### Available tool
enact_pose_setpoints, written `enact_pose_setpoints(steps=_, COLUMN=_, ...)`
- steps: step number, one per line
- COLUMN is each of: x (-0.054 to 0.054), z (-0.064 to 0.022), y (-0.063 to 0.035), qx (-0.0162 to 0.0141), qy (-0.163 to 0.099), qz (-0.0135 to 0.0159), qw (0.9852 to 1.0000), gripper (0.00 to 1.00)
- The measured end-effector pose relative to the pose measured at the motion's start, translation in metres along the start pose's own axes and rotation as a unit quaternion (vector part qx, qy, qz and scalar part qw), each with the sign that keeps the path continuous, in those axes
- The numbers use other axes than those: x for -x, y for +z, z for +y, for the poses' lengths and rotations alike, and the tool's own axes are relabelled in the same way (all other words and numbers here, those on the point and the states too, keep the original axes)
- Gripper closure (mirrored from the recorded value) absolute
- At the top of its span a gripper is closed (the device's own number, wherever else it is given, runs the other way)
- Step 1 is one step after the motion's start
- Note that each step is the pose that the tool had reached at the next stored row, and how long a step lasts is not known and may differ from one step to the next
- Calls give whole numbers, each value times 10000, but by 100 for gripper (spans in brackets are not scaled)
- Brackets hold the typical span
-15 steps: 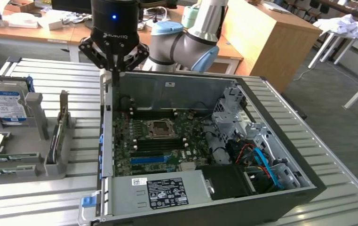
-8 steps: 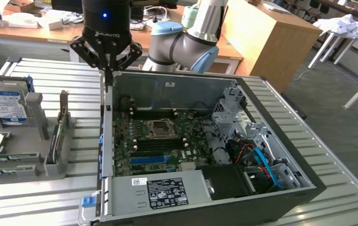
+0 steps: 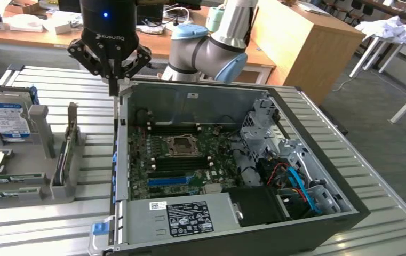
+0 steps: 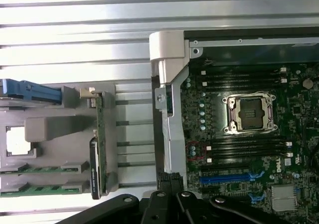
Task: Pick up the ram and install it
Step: 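Reach for the ram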
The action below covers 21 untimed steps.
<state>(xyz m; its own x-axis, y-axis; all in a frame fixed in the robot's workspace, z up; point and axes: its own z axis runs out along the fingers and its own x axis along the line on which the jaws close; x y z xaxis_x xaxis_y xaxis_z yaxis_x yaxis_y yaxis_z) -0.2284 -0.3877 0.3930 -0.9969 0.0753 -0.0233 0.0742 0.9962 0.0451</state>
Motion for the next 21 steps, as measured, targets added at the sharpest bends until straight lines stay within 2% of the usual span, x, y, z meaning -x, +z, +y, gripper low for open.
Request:
enact_pose_setpoints(steps=9, x=-227, z=6, y=-5, qx=0, qy=-1, qz=0, qw=10000, gripper=89)
enact_pose_setpoints(steps=21, x=-593, z=16, y=-12, qx=0, qy=0, qz=0, qw=10000, gripper=89)
